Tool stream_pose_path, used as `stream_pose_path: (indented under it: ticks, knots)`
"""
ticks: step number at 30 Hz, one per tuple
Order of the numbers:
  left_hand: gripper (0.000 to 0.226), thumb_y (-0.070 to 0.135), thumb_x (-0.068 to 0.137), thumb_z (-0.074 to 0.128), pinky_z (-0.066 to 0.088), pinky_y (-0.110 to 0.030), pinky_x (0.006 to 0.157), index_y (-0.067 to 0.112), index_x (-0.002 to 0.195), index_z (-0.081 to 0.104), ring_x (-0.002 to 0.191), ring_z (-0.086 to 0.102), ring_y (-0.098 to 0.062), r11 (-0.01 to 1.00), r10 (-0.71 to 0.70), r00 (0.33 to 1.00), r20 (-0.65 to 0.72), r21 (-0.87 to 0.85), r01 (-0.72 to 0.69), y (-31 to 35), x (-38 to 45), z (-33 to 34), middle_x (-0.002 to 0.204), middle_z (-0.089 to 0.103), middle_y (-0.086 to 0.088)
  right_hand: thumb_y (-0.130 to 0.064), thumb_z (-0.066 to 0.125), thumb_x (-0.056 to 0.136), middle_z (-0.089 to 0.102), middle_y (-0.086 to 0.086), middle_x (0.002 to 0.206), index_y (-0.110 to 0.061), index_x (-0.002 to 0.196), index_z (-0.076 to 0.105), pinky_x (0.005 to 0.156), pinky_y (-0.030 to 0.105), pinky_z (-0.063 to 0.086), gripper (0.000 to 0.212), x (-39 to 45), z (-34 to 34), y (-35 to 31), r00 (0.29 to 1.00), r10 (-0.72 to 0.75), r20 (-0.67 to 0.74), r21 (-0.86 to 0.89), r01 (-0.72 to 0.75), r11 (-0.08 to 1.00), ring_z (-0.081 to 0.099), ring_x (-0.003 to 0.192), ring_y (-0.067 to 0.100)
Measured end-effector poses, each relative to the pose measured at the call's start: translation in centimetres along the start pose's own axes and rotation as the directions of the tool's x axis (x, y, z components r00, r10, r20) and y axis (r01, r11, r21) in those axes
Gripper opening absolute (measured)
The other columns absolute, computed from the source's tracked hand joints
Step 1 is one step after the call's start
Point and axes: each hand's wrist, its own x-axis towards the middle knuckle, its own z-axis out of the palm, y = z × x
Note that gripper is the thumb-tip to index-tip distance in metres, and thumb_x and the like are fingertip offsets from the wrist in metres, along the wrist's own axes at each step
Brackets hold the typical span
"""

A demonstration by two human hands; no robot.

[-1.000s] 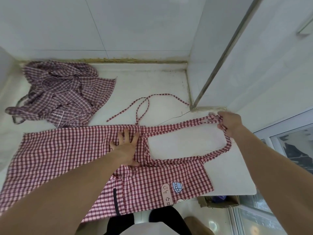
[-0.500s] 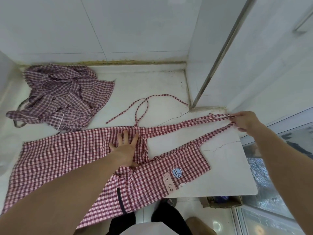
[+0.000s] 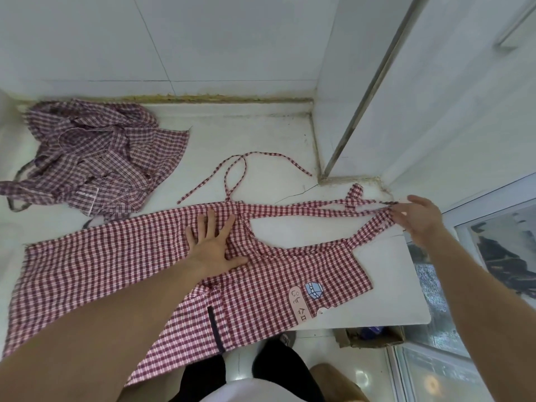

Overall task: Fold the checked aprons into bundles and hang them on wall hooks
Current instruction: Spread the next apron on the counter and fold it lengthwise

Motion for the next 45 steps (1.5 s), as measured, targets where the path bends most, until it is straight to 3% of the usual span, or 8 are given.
stream_pose_path:
  ticks: [3,6,12,16,24,30,36,45]
  knots:
    - [0.126,0.083,0.071,0.059,-0.02,-0.061,0.112,0.041,0.146,-0.033,0.139,-0.041,-0.034,1.0,0.005,1.0,-0.013,-0.027,-0.006,0.9,1.0,-0.7,0.15,-0.045,-0.011,-0.009,0.067,0.086,0.041,0.014,0.137,-0.012,0.133,0.051,0.101,0.037,0.047,0.049,-4.1,1.8,1.8,0.891,-0.445,-0.096,-0.444,0.362,0.82,0.05,0.106,0.019]
    - [0.13,0.082,0.068,0.062,-0.022,-0.058,0.109,0.04,0.147,-0.033,0.139,-0.041,-0.033,0.999,0.013,1.0,-0.027,-0.037,-0.014,1.6,1.1,-0.7,0.151,-0.044,-0.012,-0.008,0.063,0.086,0.052,0.001,0.119,-0.011,0.115,0.062,0.102,0.051,0.047,0.029,-9.9,5.7,5.6,0.656,-0.696,0.29,-0.44,0.738,0.511,0.055,0.111,0.021]
    - [0.09,0.052,0.09,0.058,-0.009,-0.051,0.118,0.023,0.158,0.005,0.151,-0.005,-0.038,0.99,0.095,0.926,-0.365,-0.066,-0.128,2.6,-2.3,1.5,0.164,-0.004,-0.016,-0.061,0.047,0.095,0.015,-0.008,0.165,-0.029,0.153,0.032,0.124,0.045,0.0,0.068,-16.3,12.2,15.4,0.313,-0.294,0.903,-0.311,0.949,0.056,0.001,0.153,0.013]
    - [0.047,0.025,0.084,0.064,0.038,-0.051,0.104,0.012,0.126,0.049,0.121,0.044,-0.034,0.989,0.084,0.812,-0.578,-0.053,-0.14,0.2,-5.8,4.0,0.131,0.043,-0.013,-0.069,0.025,0.097,-0.019,-0.011,0.163,-0.032,0.159,0.001,0.12,0.052,-0.013,0.075,-15.5,12.8,16.9,0.427,-0.219,0.877,-0.458,0.881,-0.12,-0.028,0.147,0.011]
    - [0.071,0.055,0.097,0.044,0.018,-0.057,0.116,0.012,0.15,0.022,0.143,0.02,-0.035,0.96,-0.227,0.889,-0.398,-0.246,0.135,-3.7,-9.8,7.4,0.154,0.02,-0.016,-0.058,0.038,0.09,-0.03,0.008,0.16,-0.011,0.155,-0.017,0.112,0.055,-0.025,0.098,-16.6,13.1,15.1,0.783,-0.126,0.609,-0.793,0.598,-0.115,-0.032,0.145,0.033]
    - [0.029,0.04,0.09,0.05,0.052,-0.045,0.085,0.019,0.108,0.057,0.096,0.05,-0.02,0.974,0.14,0.825,-0.548,-0.072,-0.213,-6.1,-12.0,9.4,0.107,0.05,0.001,-0.049,0.044,0.097,0.014,-0.004,0.165,-0.021,0.155,0.028,0.124,0.047,0.012,0.067,-21.5,13.7,17.6,0.251,-0.303,0.919,-0.29,0.953,-0.09,0.001,0.152,0.013]
    - [0.066,0.064,0.087,0.041,0.047,-0.05,0.098,0.014,0.127,0.06,0.112,0.052,-0.026,0.94,0.339,0.865,-0.369,0.167,-0.297,-5.2,-14.2,10.2,0.121,0.055,-0.006,-0.062,0.056,0.083,-0.04,0.01,0.155,-0.014,0.153,-0.024,0.113,0.061,-0.023,0.117,-23.3,15.8,19.9,0.419,0.029,0.908,-0.372,0.835,-0.406,-0.043,0.139,0.027]
    - [0.071,0.038,0.097,0.047,0.026,-0.059,0.113,0.002,0.151,0.017,0.139,0.023,-0.046,0.92,0.105,0.992,-0.063,0.384,-0.073,-1.1,-14.5,8.0,0.154,0.019,-0.028,-0.051,0.026,0.092,-0.018,0.013,0.163,-0.007,0.157,-0.006,0.113,0.061,-0.021,0.085,-25.3,18.4,17.0,0.548,0.122,0.827,-0.493,0.813,-0.31,-0.025,0.148,0.032]
